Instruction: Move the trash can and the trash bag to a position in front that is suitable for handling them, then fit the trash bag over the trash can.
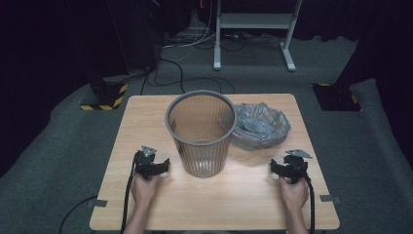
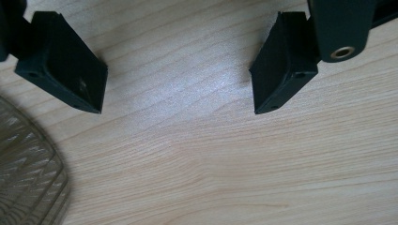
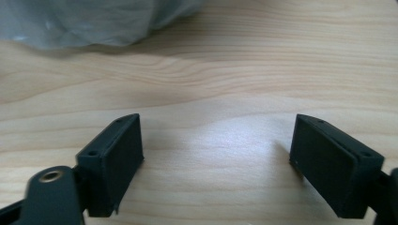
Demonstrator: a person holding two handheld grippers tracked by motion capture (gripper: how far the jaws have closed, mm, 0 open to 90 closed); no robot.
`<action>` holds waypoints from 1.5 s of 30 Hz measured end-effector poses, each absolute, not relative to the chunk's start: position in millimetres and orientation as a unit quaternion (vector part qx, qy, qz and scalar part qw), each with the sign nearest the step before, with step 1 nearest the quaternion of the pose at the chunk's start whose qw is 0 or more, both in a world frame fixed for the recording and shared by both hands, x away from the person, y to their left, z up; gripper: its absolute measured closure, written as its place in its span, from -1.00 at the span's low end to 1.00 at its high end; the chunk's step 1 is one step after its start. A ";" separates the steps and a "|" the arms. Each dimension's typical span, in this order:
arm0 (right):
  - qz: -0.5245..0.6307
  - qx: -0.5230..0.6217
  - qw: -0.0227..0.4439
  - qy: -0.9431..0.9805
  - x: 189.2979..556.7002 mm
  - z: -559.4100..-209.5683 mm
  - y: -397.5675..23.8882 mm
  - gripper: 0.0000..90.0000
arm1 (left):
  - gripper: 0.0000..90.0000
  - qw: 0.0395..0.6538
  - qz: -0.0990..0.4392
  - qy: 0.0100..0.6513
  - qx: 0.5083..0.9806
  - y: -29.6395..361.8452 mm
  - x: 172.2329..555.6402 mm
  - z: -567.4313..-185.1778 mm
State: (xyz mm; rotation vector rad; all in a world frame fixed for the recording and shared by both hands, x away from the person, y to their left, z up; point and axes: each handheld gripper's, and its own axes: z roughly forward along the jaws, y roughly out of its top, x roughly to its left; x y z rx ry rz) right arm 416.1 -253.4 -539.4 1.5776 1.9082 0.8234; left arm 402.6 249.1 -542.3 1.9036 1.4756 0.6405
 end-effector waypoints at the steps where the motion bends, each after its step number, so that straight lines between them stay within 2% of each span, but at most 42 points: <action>1: 0.306 0.583 0.261 0.706 416.1 -539.4 -253.5 -0.60 | -0.58 0.319 0.244 0.561 0.724 249.0 402.7 -542.4; 14: 0.309 0.582 0.258 0.707 416.9 -539.3 -254.9 -0.61 | -0.55 0.319 0.244 0.563 0.722 249.4 402.7 -542.2; 24: 0.316 0.571 0.245 0.717 413.4 -538.8 -259.1 -0.66 | -0.53 0.320 0.246 0.564 0.720 249.4 402.7 -542.3; 26: 0.324 0.572 0.231 0.717 411.1 -536.8 -261.2 -0.63 | -0.53 0.320 0.246 0.564 0.720 249.4 402.7 -542.3; 34: 0.350 0.565 0.228 0.712 396.6 -518.2 -268.5 -0.60 | -0.52 0.321 0.246 0.565 0.720 249.4 402.7 -542.3; 45: 0.380 0.534 0.228 0.720 398.4 -486.1 -260.5 -0.59 | -0.52 0.321 0.246 0.565 0.719 249.5 402.7 -542.3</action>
